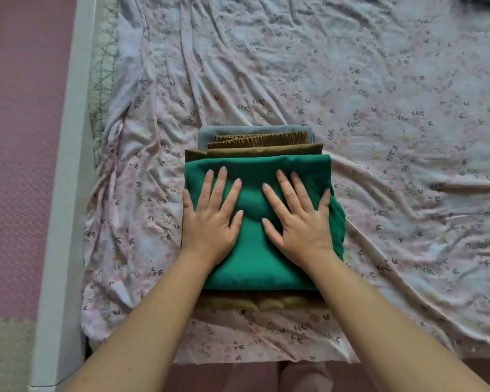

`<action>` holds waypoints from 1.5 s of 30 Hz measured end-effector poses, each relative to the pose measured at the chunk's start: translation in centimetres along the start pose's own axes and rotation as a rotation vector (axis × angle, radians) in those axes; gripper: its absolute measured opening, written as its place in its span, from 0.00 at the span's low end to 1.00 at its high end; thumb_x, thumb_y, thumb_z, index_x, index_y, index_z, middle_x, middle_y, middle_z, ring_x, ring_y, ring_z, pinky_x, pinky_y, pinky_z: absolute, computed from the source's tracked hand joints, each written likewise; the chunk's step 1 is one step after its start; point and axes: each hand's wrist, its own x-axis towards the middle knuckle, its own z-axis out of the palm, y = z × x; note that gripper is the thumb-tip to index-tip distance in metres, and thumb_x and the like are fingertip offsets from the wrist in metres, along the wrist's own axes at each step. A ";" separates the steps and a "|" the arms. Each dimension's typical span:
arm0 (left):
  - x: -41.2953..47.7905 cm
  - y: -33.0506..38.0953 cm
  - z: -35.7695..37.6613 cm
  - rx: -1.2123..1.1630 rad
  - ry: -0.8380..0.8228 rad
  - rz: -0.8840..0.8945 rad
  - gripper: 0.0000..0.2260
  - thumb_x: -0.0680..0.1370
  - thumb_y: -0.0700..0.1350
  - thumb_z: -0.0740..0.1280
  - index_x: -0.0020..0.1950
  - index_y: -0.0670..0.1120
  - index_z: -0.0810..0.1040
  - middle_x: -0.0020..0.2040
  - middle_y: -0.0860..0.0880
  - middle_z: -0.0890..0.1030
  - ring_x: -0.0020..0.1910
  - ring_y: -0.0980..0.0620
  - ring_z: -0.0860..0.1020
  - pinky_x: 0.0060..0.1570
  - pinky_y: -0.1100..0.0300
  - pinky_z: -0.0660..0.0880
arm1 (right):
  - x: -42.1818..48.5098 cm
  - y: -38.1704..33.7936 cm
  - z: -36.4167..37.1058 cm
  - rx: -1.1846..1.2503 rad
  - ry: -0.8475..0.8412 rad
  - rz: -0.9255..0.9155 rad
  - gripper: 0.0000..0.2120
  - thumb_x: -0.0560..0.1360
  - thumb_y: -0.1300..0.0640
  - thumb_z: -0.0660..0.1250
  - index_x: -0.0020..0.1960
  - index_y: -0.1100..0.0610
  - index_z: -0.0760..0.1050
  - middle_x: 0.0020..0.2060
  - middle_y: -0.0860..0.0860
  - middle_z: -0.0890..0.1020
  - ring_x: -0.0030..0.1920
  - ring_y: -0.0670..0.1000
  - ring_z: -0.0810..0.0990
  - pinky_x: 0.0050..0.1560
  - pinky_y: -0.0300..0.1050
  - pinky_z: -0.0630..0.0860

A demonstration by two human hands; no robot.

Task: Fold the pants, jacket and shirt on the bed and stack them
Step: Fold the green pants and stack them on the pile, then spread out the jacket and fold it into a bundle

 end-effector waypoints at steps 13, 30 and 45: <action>-2.8 1.0 -10.6 -0.218 -0.163 -0.316 0.26 0.78 0.54 0.50 0.62 0.38 0.74 0.63 0.38 0.75 0.63 0.38 0.72 0.60 0.43 0.69 | -3.4 4.1 -8.8 0.248 -0.081 0.146 0.18 0.69 0.59 0.70 0.58 0.62 0.76 0.54 0.60 0.80 0.52 0.61 0.80 0.44 0.55 0.80; -8.2 12.4 -31.2 -0.541 0.093 -0.112 0.23 0.75 0.53 0.52 0.57 0.41 0.78 0.55 0.44 0.80 0.57 0.45 0.77 0.57 0.52 0.70 | -16.5 5.8 -32.5 0.357 0.329 0.427 0.19 0.72 0.51 0.56 0.52 0.61 0.79 0.46 0.56 0.82 0.48 0.58 0.81 0.44 0.51 0.79; -3.0 32.0 -31.1 -0.477 0.069 0.261 0.20 0.74 0.49 0.56 0.56 0.39 0.78 0.53 0.43 0.81 0.52 0.44 0.80 0.54 0.49 0.75 | -27.9 24.7 -36.4 0.308 0.385 0.673 0.21 0.72 0.49 0.55 0.52 0.60 0.79 0.48 0.55 0.82 0.49 0.57 0.81 0.49 0.49 0.76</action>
